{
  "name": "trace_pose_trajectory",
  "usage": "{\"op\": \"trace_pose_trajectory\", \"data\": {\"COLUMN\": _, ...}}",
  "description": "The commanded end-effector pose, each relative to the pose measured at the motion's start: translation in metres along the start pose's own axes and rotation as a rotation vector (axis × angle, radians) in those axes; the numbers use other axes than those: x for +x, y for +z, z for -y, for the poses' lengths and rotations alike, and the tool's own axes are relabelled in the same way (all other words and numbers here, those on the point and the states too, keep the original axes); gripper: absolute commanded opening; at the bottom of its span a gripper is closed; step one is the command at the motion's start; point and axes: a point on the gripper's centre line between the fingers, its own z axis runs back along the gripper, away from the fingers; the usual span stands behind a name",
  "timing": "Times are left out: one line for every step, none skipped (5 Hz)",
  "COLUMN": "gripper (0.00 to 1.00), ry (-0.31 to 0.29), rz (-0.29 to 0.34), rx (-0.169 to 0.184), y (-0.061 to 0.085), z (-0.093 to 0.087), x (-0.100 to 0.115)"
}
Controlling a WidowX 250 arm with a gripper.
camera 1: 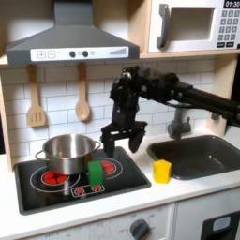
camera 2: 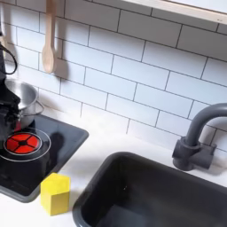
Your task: Reach green block
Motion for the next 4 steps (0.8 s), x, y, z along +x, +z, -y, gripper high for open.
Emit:
{"op": "trace_pose_trajectory", "data": {"gripper": 1.00, "ry": -0.023, "rz": 0.012, "rx": 0.000, "y": -0.008, "z": -0.019, "x": 0.012}}
{"op": "trace_pose_trajectory", "data": {"gripper": 1.00, "ry": -0.021, "rz": 0.021, "rx": 0.001, "y": -0.011, "z": -0.030, "x": 0.018}}
{"op": "trace_pose_trajectory", "data": {"gripper": 1.00, "ry": -0.037, "rz": 0.022, "rx": -0.002, "y": -0.019, "z": -0.036, "x": 0.026}}
{"op": "trace_pose_trajectory", "data": {"gripper": 1.00, "ry": -0.058, "rz": 0.014, "rx": -0.013, "y": -0.029, "z": -0.034, "x": 0.030}}
